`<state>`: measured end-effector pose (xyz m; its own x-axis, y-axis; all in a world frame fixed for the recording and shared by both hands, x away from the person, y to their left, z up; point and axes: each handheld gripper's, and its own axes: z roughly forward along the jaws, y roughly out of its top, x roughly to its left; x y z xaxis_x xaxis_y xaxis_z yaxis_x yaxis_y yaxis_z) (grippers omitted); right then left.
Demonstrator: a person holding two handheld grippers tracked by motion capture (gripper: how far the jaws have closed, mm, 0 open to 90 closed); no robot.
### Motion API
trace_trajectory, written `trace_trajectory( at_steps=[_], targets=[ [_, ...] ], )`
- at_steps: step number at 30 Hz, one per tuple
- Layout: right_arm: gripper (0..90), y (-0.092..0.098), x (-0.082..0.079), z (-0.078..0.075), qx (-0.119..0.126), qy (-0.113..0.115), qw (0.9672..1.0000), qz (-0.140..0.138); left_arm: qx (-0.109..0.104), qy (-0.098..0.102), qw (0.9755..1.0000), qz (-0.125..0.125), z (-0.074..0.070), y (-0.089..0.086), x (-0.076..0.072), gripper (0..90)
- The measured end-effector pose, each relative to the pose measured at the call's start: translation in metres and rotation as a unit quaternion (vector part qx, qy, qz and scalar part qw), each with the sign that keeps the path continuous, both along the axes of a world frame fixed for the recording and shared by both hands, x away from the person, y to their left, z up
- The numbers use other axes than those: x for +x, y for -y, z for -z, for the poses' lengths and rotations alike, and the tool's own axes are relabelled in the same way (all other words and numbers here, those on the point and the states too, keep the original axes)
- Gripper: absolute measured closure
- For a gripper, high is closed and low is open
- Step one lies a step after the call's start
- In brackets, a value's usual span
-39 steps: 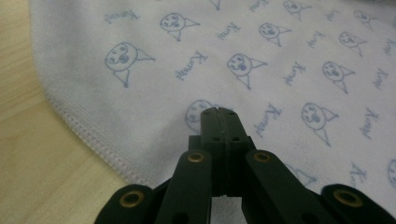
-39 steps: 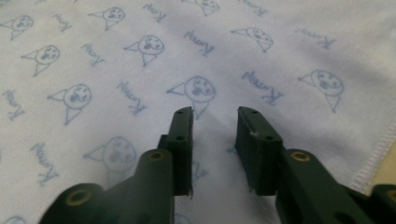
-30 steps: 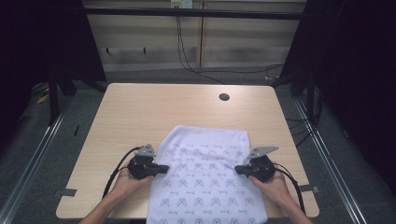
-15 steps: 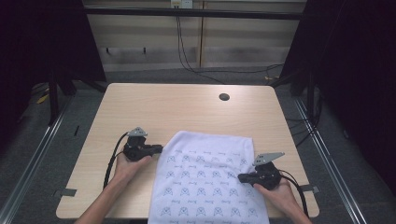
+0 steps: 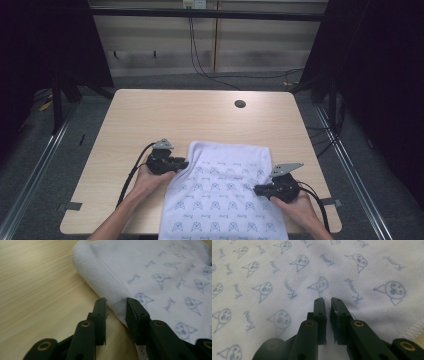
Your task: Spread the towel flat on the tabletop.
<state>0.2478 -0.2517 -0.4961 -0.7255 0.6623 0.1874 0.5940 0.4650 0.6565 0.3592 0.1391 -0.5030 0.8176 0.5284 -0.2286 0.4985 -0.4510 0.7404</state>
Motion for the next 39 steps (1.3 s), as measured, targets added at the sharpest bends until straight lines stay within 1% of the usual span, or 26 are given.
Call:
trace_trajectory(
  at_steps=[1, 3, 5, 8, 9, 10, 11, 13, 15, 17, 19, 21, 22, 24, 25, 26, 28, 29, 30, 31, 34, 35, 36, 37, 38, 39],
  targets=[
    [81.9, 0.0, 0.0, 0.0, 0.003, 0.0, 1.0, -0.001, -0.007, 0.005, 0.9999, 0.013, -0.002, 0.007, -0.004, 67.3],
    [81.3, -0.001, 0.0, -0.001, -0.001, 0.0, 1.0, 0.001, -0.006, 0.01, 0.9997, 0.022, -0.005, 0.015, -0.008, 64.8],
    [80.2, -0.001, 0.0, -0.001, -0.003, 0.003, 1.0, 0.003, -0.01, 0.023, 0.9989, 0.04, -0.009, 0.025, -0.015, 62.7],
    [79.6, 0.001, 0.0, -0.002, 0.004, 0.008, 1.0, 0.003, -0.016, 0.029, 0.9979, 0.055, -0.014, 0.037, -0.02, 60.9],
    [79.5, 0.001, 0.0, -0.002, 0.003, 0.007, 1.0, 0.005, -0.022, 0.033, 0.9969, 0.068, -0.016, 0.042, -0.022, 60.9],
    [79.1, 0.001, 0.0, -0.003, 0.004, 0.008, 0.9999, 0.006, -0.021, 0.036, 0.996, 0.079, -0.016, 0.044, -0.022, 61.2],
    [78.9, 0.001, 0.0, -0.003, 0.005, 0.009, 0.9999, 0.006, -0.018, 0.035, 0.9958, 0.083, -0.016, 0.046, -0.022, 61.4],
    [78.5, 0.002, 0.0, -0.004, 0.008, 0.015, 0.9999, 0.004, -0.018, 0.029, 0.9962, 0.08, -0.015, 0.047, -0.021, 62.1],
    [78.3, 0.003, -0.001, -0.005, 0.012, 0.015, 0.9998, 0.005, -0.022, 0.033, 0.997, 0.067, -0.017, 0.042, -0.017, 64.4],
    [78.1, 0.004, -0.001, -0.006, 0.011, 0.015, 0.9998, 0.007, -0.026, 0.036, 0.9982, 0.039, -0.019, 0.034, -0.012, 66.5],
    [77.7, 0.004, -0.001, -0.005, 0.012, 0.015, 0.9998, 0.007, -0.033, 0.034, 0.9988, 0.014, -0.019, 0.026, -0.005, 67.3],
    [77.4, 0.003, 0.0, -0.005, 0.012, 0.015, 0.9998, 0.006, -0.043, 0.021, 0.9988, -0.004, -0.015, 0.023, 0.002, 64.6],
    [77.0, 0.003, 0.0, -0.005, 0.011, 0.015, 0.9998, 0.006, -0.042, 0.017, 0.9989, -0.01, -0.012, 0.023, 0.004, 62.3],
    [76.5, 0.002, 0.0, -0.005, 0.011, 0.015, 0.9998, 0.005, -0.03, 0.018, 0.9994, -0.006, -0.008, 0.028, 0.005, 58.9],
    [75.9, 0.002, 0.0, -0.005, 0.011, 0.016, 0.9998, 0.006, -0.017, 0.022, 0.9996, -0.005, -0.005, 0.032, 0.005, 58.8],
    [75.9, 0.002, 0.0, -0.005, 0.01, 0.015, 0.9998, 0.006, -0.016, 0.017, 0.9997, -0.003, -0.004, 0.034, 0.005, 58.6],
    [75.7, 0.002, 0.001, -0.005, 0.009, 0.015, 0.9998, 0.007, -0.012, 0.019, 0.9997, 0.005, -0.002, 0.039, 0.006, 59.2],
    [75.7, 0.002, 0.0, -0.005, 0.01, 0.015, 0.9998, 0.007, -0.017, 0.016, 0.9997, 0.005, -0.001, 0.041, 0.006, 59.9],
    [75.6, 0.002, 0.0, -0.005, 0.01, 0.015, 0.9998, 0.008, -0.028, 0.01, 0.9995, 0.015, -0.002, 0.043, 0.007, 59.9],
    [75.4, 0.002, 0.001, -0.005, 0.009, 0.015, 0.9998, 0.008, -0.029, 0.007, 0.9992, 0.025, -0.003, 0.046, 0.006, 60.1],
    [75.3, 0.003, 0.0, -0.005, 0.013, 0.019, 0.9997, 0.004, -0.019, 0.013, 0.9991, 0.037, -0.003, 0.054, 0.003, 61.2],
    [75.0, 0.003, 0.0, -0.006, 0.011, 0.021, 0.9997, 0.005, -0.019, 0.013, 0.9989, 0.04, -0.002, 0.056, 0.002, 65.0],
    [75.0, 0.004, 0.0, -0.006, 0.012, 0.02, 0.9997, 0.006, -0.018, 0.015, 0.9985, 0.048, -0.002, 0.057, 0.0, 72.2],
    [74.9, 0.004, 0.0, -0.006, 0.013, 0.02, 0.9997, 0.007, -0.009, 0.025, 0.9986, 0.046, -0.002, 0.058, -0.001, 78.9],
    [74.6, 0.004, 0.0, -0.007, 0.014, 0.021, 0.9996, 0.009, -0.016, 0.027, 0.9984, 0.047, -0.003, 0.057, -0.001, 84.9],
    [74.6, 0.005, 0.0, -0.007, 0.015, 0.021, 0.9996, 0.009, -0.019, 0.024, 0.9985, 0.046, -0.004, 0.056, 0.0, 86.8]
  ],
)
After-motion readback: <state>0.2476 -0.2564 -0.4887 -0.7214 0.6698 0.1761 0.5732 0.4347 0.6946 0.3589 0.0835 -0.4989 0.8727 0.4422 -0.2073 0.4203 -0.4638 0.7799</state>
